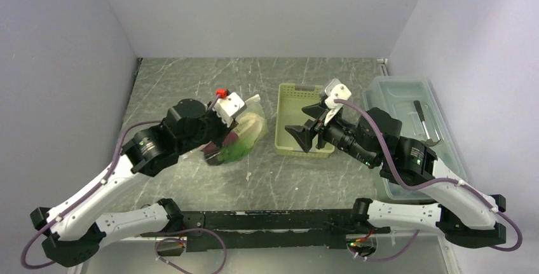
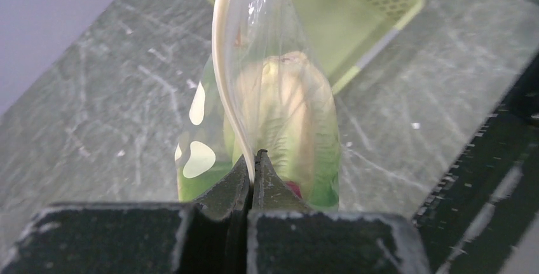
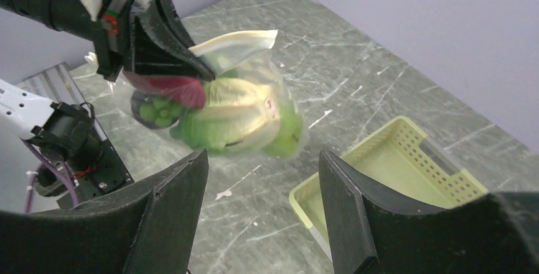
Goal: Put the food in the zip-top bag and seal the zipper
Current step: Place the zipper food storage bag at the center of the board.
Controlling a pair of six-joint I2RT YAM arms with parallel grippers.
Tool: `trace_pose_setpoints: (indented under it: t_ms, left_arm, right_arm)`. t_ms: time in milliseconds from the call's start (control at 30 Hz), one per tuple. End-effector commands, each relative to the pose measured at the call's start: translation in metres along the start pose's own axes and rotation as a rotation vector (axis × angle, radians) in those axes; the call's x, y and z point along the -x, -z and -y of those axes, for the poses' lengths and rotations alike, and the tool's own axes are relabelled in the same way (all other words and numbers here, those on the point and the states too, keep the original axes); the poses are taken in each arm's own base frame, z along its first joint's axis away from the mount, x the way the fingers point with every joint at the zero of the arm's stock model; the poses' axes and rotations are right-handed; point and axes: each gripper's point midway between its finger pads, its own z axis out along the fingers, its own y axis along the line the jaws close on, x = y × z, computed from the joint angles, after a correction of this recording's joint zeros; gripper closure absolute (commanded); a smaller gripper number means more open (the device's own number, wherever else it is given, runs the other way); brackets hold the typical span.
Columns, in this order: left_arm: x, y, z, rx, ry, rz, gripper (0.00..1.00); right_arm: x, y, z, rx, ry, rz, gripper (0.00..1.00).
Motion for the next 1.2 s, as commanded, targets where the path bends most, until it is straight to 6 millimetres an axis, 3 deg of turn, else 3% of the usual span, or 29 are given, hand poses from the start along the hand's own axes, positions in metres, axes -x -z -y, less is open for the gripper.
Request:
trace_pose_setpoints:
  t_ms: [0, 133, 467, 833, 967, 1167]
  left_arm:
    - [0.032, -0.003, -0.046, 0.231, -0.107, 0.064, 1.00]
    - [0.029, -0.019, -0.078, 0.397, -0.186, 0.002, 1.00]
    - [-0.014, -0.074, -0.146, 0.615, -0.248, -0.222, 1.00]
    - [-0.059, -0.091, -0.233, 0.855, -0.407, -0.456, 1.00]
    - [-0.076, -0.113, -0.232, 0.841, -0.397, -0.492, 1.00]
    - [-0.107, -0.152, -0.193, 0.737, -0.398, -0.557, 1.00]
  right_arm:
    - [-0.010, 0.005, 0.009, -0.048, -0.017, -0.009, 0.32]
    - [-0.022, 0.003, 0.005, -0.035, -0.032, -0.038, 0.32]
    - [-0.051, -0.004, 0.004, -0.047, -0.054, -0.081, 0.32]
    - [-0.062, 0.003, 0.001, -0.024, -0.079, -0.085, 0.31]
    - [-0.065, 0.006, 0.004, -0.035, -0.080, -0.087, 0.31]
    - [-0.066, 0.010, 0.006, -0.039, -0.072, -0.080, 0.30]
